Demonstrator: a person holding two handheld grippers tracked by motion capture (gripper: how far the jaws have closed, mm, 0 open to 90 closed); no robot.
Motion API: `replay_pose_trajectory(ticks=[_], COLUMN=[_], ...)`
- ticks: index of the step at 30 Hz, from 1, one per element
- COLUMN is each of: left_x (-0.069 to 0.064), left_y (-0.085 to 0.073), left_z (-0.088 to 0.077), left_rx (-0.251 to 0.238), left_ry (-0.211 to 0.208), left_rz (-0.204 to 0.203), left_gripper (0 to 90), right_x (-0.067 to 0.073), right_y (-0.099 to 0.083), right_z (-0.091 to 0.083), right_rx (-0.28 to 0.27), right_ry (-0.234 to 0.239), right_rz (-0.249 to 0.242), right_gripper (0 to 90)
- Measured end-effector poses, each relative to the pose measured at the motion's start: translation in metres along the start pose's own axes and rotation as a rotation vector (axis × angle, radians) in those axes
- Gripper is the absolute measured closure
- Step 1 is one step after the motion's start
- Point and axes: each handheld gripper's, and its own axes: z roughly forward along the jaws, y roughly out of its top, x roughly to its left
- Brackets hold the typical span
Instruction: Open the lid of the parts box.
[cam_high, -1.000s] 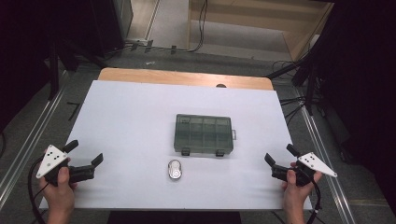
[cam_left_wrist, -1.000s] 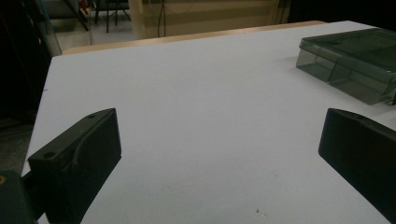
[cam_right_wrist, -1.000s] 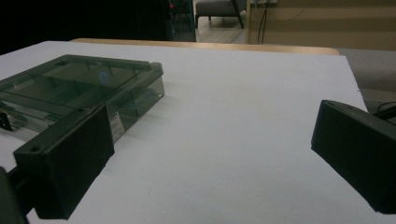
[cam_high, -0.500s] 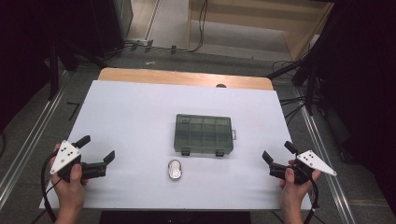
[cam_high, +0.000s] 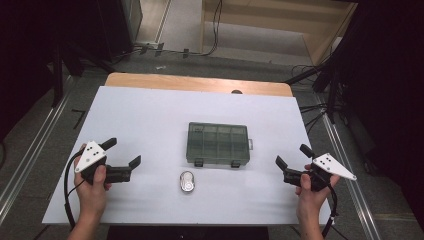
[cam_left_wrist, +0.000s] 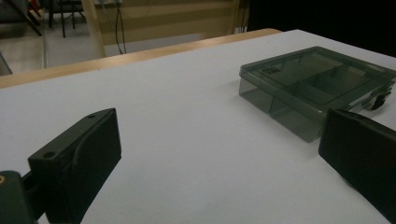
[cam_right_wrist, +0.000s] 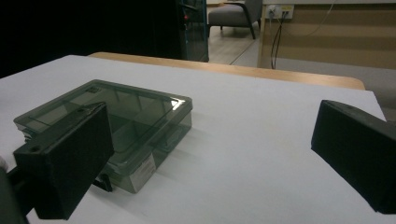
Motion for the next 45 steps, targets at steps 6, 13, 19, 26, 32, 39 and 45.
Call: replay_pose_trajectory(ticks=[6, 13, 19, 26, 32, 39, 45], left_x=[-0.007, -0.015, -0.019, -0.023, -0.030, -0.038, -0.040], left_y=[0.008, 0.015, 0.021, 0.025, 0.026, 0.018, 0.014], left_z=[0.014, 0.028, 0.039, 0.050, 0.058, 0.071, 0.077], left_rx=[-0.005, -0.009, -0.021, -0.036, -0.030, 0.042, 0.100], left_ry=[-0.025, -0.049, -0.066, -0.102, -0.117, -0.163, -0.222], left_rz=[-0.001, -0.001, -0.015, -0.025, -0.079, -0.061, -0.065], left_gripper=[0.0, 0.0, 0.0, 0.0, 21.4, 69.6, 89.1], right_x=[0.004, 0.011, 0.015, 0.019, 0.022, 0.026, 0.029], right_y=[0.009, 0.017, 0.021, 0.030, 0.030, 0.020, 0.015], right_z=[0.009, 0.021, 0.032, 0.038, 0.047, 0.058, 0.060], right_rx=[-0.003, -0.006, -0.005, -0.044, -0.013, 0.057, 0.140], right_ry=[0.011, 0.036, 0.058, 0.049, 0.096, 0.152, 0.204], right_rz=[-0.012, -0.016, -0.018, 0.006, 0.025, 0.034, -0.030], right_gripper=[0.0, 0.0, 0.0, 3.7, 24.9, 63.3, 78.3])
